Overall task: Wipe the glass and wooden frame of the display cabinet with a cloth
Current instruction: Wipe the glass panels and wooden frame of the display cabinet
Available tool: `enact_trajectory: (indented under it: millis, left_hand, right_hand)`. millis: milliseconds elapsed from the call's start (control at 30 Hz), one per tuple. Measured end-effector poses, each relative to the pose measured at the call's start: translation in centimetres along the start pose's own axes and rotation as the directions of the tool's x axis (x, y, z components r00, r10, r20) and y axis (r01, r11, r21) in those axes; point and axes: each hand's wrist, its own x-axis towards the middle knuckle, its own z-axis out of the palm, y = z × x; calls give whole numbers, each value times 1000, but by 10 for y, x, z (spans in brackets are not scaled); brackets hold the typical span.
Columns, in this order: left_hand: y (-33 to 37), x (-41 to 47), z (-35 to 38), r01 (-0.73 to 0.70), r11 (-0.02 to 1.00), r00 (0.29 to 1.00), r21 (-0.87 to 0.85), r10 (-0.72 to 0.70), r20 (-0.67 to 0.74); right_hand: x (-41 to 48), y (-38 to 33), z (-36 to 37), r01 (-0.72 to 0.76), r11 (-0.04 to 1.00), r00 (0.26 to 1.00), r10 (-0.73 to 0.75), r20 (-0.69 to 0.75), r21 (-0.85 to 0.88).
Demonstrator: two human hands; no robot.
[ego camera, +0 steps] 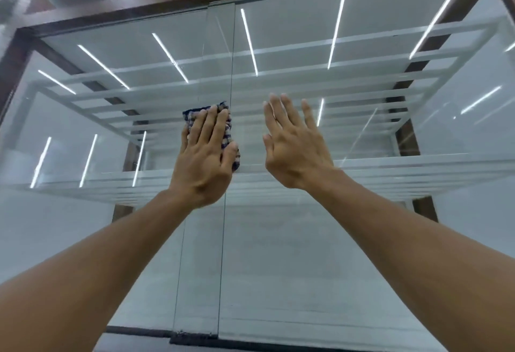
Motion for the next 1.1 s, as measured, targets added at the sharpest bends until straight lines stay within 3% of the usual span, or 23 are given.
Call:
enact_trajectory:
  millis: [133,300,433,600,700,800,967,1100]
  left_hand:
    - [23,-1,10,-132,990,990,46,130,54]
    - [95,51,27,-83,997,996,4,83,28]
    - [121,28,39,-282,958,957,51,278,82]
    - [186,74,52,-160,987,985,-2,160,64]
    - [239,70,65,-292,956,951,-22,293,97]
    - [259,52,79,-498,867,857,26,487,171]
    - [308,103,83,-310,950,942,28,304,140]
    - [370,110,101,-374,927,916,19,366,165]
  right_hand:
    - [-15,14,-2,-14,1000,1000,14,-18,-20]
    - [-23,43,-12,-131,991,989,132,-66,23]
    - [-45,104,-32,-182,982,982,179,-54,-55]
    - [-67,163,-49,-220,972,975,216,-54,-79]
    - [-88,205,-65,-306,949,951,301,-69,-75]
    - [-107,243,-82,-258,953,966,257,-25,-158]
    - [-133,294,-107,-258,923,961,275,24,-284]
    - [-165,329,-116,-248,919,967,253,-26,-308]
